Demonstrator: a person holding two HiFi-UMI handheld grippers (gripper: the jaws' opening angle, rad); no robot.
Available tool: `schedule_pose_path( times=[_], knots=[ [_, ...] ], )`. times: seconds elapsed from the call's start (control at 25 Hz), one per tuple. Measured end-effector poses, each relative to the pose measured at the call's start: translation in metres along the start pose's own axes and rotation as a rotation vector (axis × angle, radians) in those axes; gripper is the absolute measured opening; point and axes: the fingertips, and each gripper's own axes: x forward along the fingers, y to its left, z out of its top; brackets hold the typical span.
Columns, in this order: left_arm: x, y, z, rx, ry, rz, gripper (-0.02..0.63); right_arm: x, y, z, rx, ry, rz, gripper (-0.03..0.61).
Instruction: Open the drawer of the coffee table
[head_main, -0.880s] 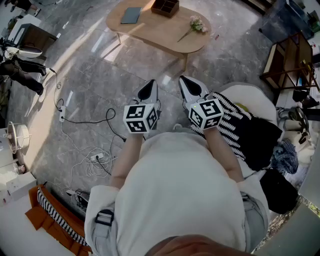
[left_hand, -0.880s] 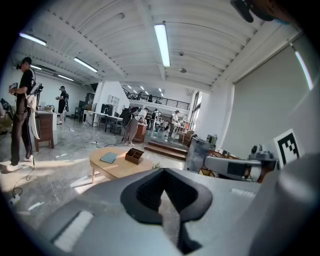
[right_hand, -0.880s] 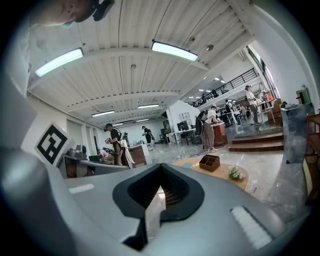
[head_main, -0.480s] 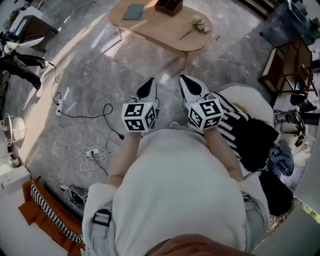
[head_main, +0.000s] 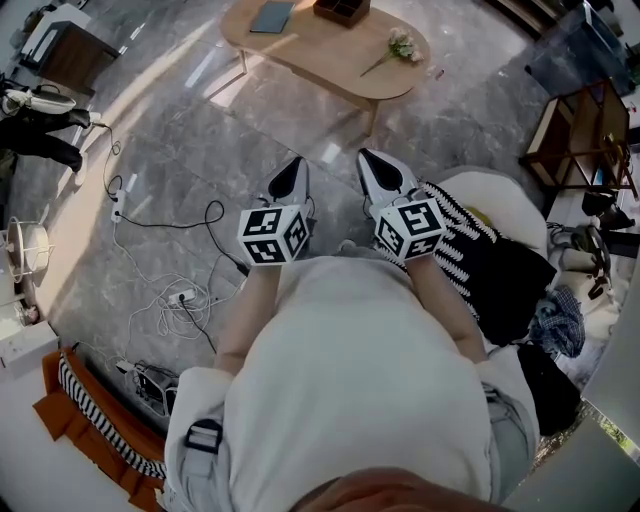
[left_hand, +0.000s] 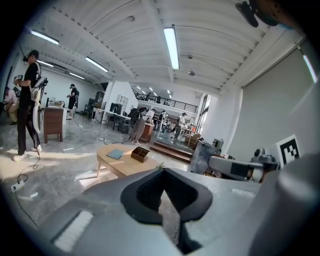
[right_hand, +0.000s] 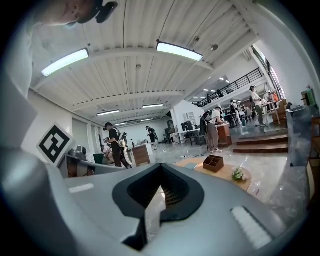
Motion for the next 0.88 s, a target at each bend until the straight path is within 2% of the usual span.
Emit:
schedule_pose_path(
  times=[0.36,0.88],
  knots=[
    [0.034,0.024,0.013,0.000,0.004,-0.016,-0.003,0.027,-0.009,-0.003,0.005,0.011,0.014,-0.002],
    [0.129,0.107,0.087,0.065,0.047,-0.130,-0.003,0.152,-0.038,0.040,0.034,-0.035,-0.105,-0.002]
  ],
)
